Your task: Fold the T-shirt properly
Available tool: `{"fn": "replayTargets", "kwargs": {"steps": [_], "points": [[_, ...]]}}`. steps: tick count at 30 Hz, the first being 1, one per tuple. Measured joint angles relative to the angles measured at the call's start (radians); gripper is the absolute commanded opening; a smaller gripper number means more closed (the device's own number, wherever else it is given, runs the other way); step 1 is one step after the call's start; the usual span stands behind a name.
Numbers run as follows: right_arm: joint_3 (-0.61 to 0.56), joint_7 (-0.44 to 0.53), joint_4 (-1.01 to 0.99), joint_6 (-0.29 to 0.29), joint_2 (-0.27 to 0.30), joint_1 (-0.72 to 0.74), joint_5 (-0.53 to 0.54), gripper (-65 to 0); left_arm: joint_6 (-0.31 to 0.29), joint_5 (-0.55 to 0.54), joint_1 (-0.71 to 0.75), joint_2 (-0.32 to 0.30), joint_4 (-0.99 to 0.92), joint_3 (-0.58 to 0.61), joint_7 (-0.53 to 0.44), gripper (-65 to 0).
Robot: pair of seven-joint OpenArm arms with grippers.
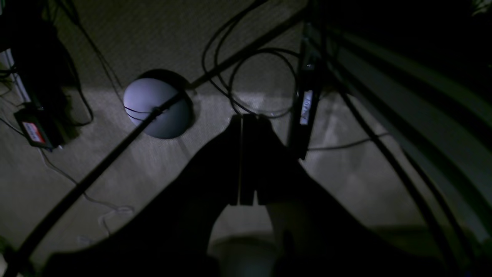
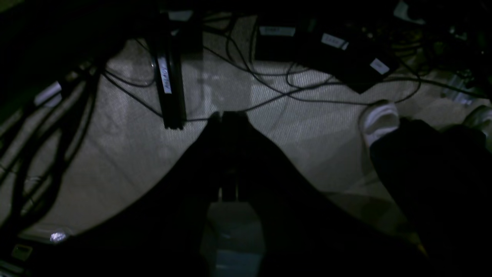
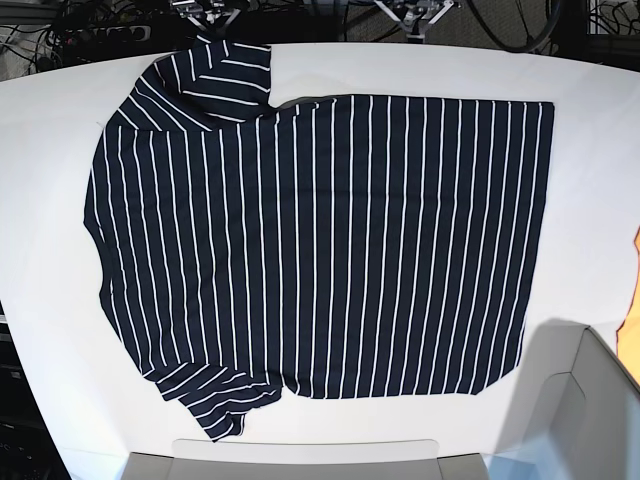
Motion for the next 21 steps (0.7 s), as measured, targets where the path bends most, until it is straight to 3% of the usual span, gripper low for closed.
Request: {"fn": "replayTargets", "kwargs": {"steps": [4,9,13,21], "points": [[0.0,0.161,0.0,-0.001,0.027,-0.04,-0.001,-65.0,0.0,0.0,0.057,-0.002,0.0,-0.101,-0.153,-64.6],[0.0,0.416,-0.002,0.001,0.067,-0.139,0.057,-65.0,-0.004,0.0,0.121,-0.006,-0.003,-0.125,-0.337,-64.6],[0.0,0.6,-0.008,0.003,0.084,-0.211,0.106,-65.0,-0.003,0.001,0.177,-0.011,-0.002,-0.125,-0.556,-64.6],[0.001,0.952,-0.003,0.005,0.104,-0.283,0.117,-65.0,-0.004,0.004,0.311,-0.012,-0.001,-0.121,-1.09,-64.5]]}}
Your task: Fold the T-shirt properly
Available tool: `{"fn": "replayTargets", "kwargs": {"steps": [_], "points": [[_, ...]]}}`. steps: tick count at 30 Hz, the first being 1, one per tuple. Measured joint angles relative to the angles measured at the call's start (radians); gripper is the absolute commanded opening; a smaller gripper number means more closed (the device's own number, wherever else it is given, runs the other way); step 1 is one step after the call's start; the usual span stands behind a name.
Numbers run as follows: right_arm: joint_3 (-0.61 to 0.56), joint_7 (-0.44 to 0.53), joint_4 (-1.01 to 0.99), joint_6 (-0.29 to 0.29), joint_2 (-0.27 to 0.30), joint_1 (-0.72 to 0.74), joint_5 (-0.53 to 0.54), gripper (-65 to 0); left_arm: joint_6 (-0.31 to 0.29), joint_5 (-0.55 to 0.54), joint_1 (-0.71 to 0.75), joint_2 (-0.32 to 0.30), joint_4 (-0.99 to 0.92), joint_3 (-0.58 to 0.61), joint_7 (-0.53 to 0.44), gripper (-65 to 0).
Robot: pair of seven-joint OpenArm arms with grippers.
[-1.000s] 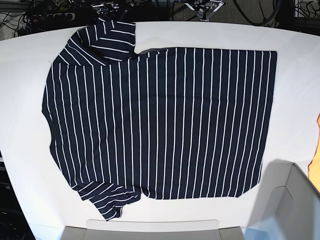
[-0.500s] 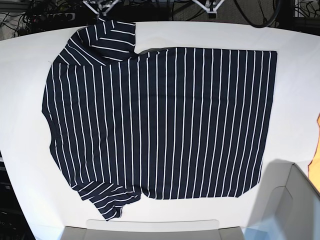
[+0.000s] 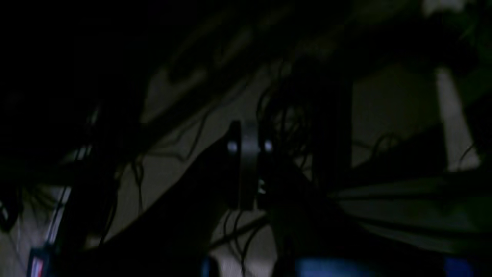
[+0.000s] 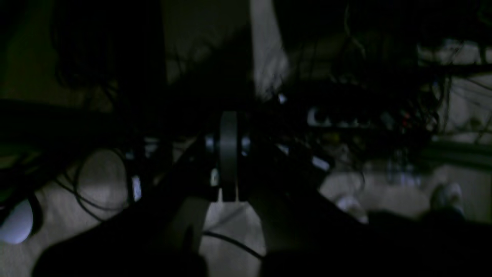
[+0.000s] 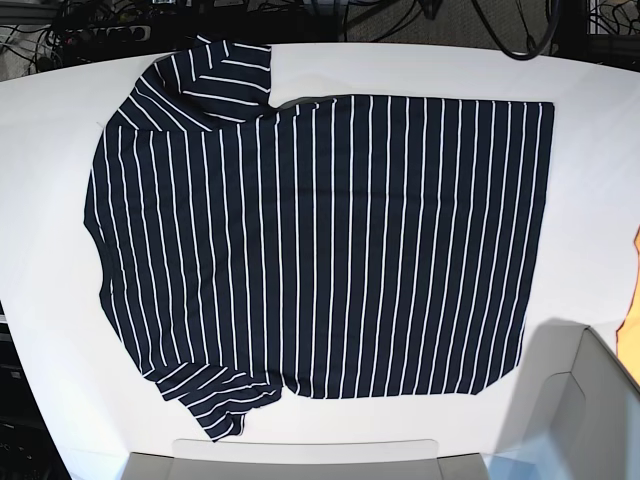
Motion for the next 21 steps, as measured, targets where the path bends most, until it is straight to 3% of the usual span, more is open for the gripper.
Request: {"fn": "replayTargets", "kwargs": {"steps": [2,5,12,15,21], "points": [[0.0,0.075,-0.001,0.0,-0.002,-0.022,0.0,-65.0,0.0,0.0,0.022,0.002,-0.001,0.0,-0.13,-64.5],[-0.004,0.164,0.002,-0.001,0.002,-0.048,0.002,-65.0,0.001,0.0,0.04,0.002,0.028,0.0,-0.109,-64.5],[-0.004,0.16,0.079,-0.001,-0.002,-0.083,0.0,-65.0,0.0,0.0,0.105,0.002,0.176,0.0,-0.121,-64.5],[-0.004,0.16,0.2,-0.003,-0.002,-0.15,0.0,-65.0,0.004,0.0,0.187,0.004,0.304,0.0,-0.119,-64.5],[-0.008,0.141,0.624,-0.006,-0.001,-0.371,0.005,-65.0,0.002,0.002,0.358,0.005,0.624,0.0,-0.112,-64.5]]}}
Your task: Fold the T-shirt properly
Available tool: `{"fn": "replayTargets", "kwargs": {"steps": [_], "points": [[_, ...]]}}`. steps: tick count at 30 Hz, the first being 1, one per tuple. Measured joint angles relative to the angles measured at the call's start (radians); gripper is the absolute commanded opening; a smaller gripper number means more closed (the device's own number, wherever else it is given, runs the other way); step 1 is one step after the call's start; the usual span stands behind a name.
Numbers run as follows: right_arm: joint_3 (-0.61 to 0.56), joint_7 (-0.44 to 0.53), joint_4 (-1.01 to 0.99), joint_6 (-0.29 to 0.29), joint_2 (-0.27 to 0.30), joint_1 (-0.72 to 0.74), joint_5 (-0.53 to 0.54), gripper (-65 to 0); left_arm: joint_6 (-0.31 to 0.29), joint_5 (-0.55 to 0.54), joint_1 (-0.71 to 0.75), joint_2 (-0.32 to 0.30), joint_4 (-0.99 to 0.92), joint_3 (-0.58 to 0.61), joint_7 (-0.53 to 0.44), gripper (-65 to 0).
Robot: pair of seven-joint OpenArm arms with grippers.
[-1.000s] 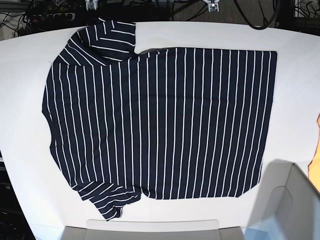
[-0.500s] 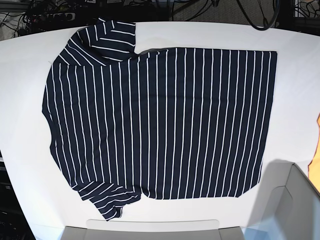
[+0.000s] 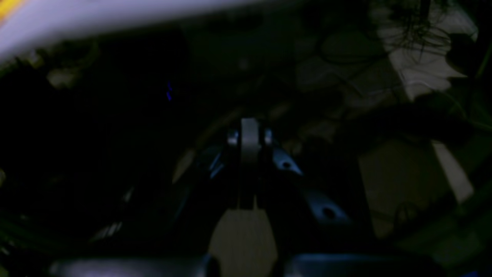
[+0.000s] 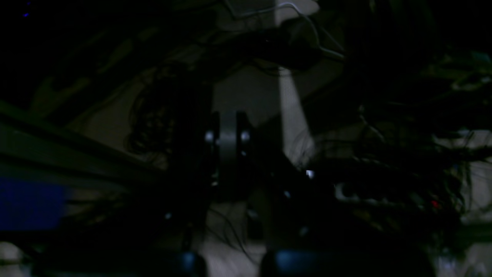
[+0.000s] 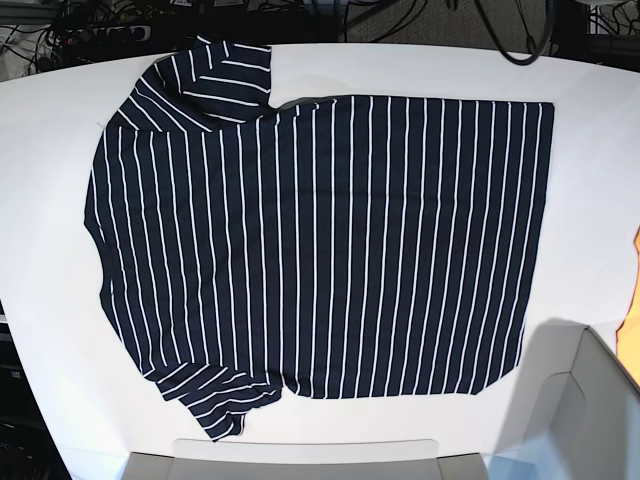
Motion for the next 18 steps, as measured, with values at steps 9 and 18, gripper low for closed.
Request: {"fn": "replayTargets", "kwargs": {"steps": [9,18], "points": [[-0.001,-0.111,0.695,0.0,0.002,-0.274,0.022,-65.0,0.003,-0.001,0.176,0.002,0.385,0.0,-0.008,-64.5],[-0.002,-0.533,1.128,0.108,0.064,-0.374,0.44,-60.0,0.003,-0.001,0.175,0.002,0.415,0.0,-0.011,-64.5]]}}
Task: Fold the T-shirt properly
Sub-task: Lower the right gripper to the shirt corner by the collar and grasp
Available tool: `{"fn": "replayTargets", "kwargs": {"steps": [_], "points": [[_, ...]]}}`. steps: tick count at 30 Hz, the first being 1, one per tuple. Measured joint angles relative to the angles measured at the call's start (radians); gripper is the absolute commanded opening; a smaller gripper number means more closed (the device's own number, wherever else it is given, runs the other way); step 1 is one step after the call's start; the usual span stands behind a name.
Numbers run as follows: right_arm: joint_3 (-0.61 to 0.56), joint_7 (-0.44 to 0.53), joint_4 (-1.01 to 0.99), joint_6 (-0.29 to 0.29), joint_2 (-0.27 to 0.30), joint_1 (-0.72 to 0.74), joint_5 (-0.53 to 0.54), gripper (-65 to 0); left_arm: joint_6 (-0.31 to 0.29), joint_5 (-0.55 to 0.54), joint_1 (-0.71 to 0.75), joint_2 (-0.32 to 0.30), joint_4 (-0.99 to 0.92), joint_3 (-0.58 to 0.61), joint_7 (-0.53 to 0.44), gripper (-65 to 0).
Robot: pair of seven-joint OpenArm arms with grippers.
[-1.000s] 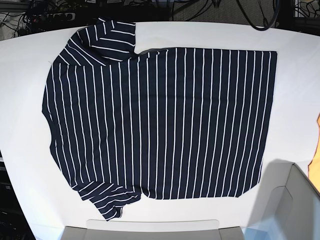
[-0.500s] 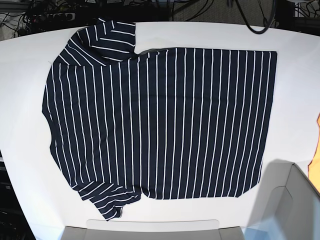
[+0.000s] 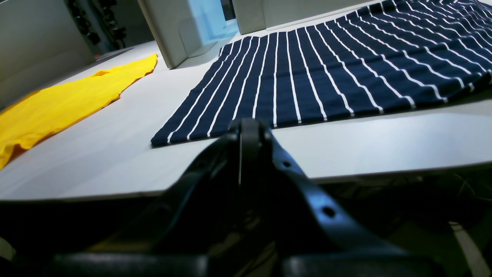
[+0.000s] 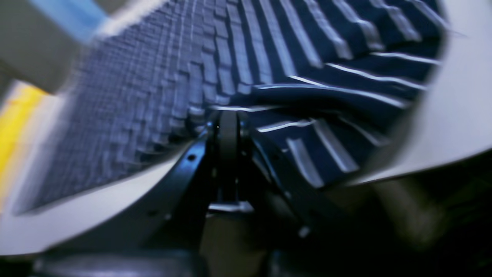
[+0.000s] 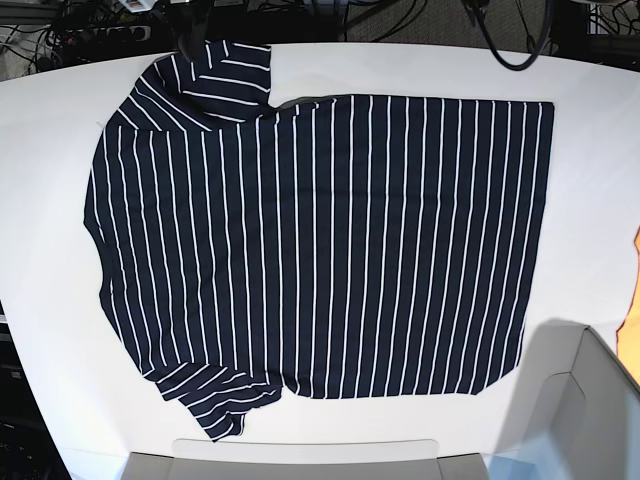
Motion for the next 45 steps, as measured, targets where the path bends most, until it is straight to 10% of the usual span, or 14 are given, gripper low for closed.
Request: {"fn": "replayTargets", "kwargs": {"steps": [8,19,45], "points": [[0.009,-0.175,0.025,0.187,0.016,-0.004,0.327,-35.6,0.0,0.0,0.002,-0.002,-0.003,0.002,0.006,-64.5],[0.009,-0.172,-0.048,0.203,0.016,-0.019,0.595,-35.8,0.0,0.0,0.002,0.0,-0.003,0.002,0.006,-64.5],[0.122,-0.174,-0.173,0.209,0.098,0.058,0.77,-35.8,0.0,0.0,0.002,0.0,-0.003,0.002,0.006,-64.5]]}}
